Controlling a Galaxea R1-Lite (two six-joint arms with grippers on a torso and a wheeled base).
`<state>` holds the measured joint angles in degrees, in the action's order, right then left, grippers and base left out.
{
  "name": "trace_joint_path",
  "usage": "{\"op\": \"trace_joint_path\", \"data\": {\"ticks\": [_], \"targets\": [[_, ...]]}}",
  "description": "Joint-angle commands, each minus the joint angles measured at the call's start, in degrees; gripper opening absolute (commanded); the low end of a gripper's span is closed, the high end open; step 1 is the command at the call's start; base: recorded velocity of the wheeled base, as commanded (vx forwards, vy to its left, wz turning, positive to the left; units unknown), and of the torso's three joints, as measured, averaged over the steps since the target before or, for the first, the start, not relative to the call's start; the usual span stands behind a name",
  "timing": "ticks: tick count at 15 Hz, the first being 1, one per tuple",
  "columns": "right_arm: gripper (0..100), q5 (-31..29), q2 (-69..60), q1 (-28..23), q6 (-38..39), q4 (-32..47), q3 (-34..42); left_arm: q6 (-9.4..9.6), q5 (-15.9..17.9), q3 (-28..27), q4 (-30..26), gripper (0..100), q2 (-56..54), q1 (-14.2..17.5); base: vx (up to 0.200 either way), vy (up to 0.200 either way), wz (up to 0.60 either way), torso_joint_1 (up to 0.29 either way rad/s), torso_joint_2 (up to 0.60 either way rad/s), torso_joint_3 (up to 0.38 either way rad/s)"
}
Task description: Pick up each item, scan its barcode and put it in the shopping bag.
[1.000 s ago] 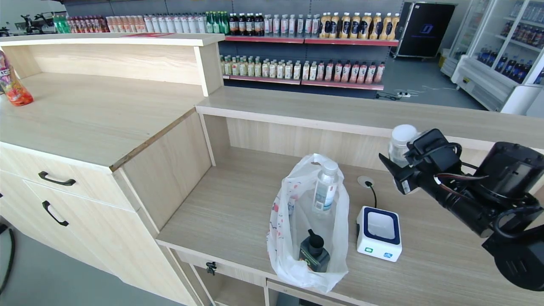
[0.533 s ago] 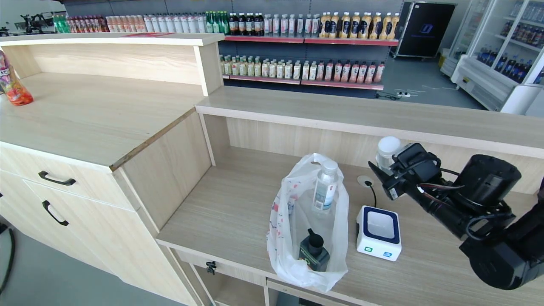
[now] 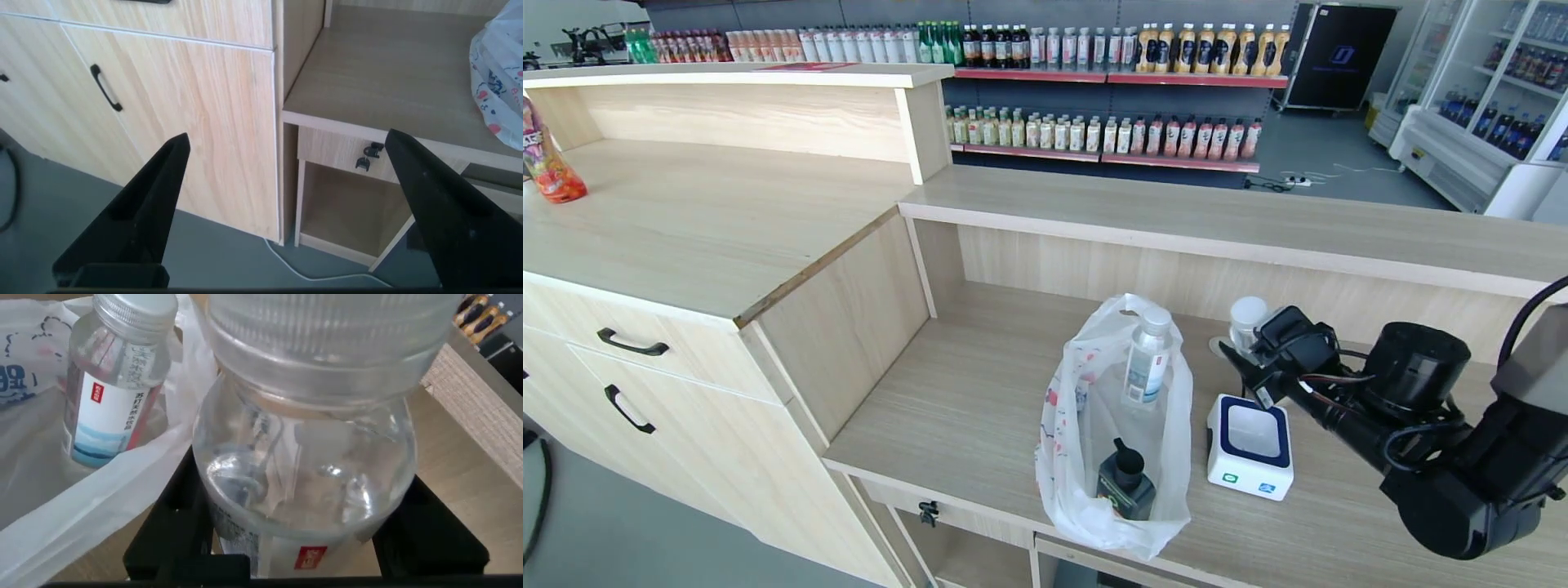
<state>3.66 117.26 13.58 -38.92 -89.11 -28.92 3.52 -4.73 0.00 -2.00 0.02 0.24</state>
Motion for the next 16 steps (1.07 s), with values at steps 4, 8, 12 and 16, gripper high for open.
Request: {"op": "trace_joint_path", "data": {"ticks": [4,8,12,16], "targets": [[0,5.3,3.1,-0.3,0.0,0.0,-2.6,-0.01,0.0,0.0,0.0,100,0.0,0.0,0.000,0.000,0.00,0.000,0.00,0.000],[0,13.6,4.7,-1.5,-0.1,0.0,-6.9,0.08,0.0,0.0,0.0,100,0.0,0.0,0.000,0.000,0.00,0.000,0.00,0.000],[0,22.5,7.1,-4.4,-3.6,0.1,-7.9,-0.01,0.0,0.0,0.0,100,0.0,0.0,0.000,0.000,0.00,0.000,0.00,0.000],[0,28.4,8.6,-5.4,-6.1,0.1,-8.4,-0.01,0.0,0.0,0.0,100,0.0,0.0,0.000,0.000,0.00,0.000,0.00,0.000]]}}
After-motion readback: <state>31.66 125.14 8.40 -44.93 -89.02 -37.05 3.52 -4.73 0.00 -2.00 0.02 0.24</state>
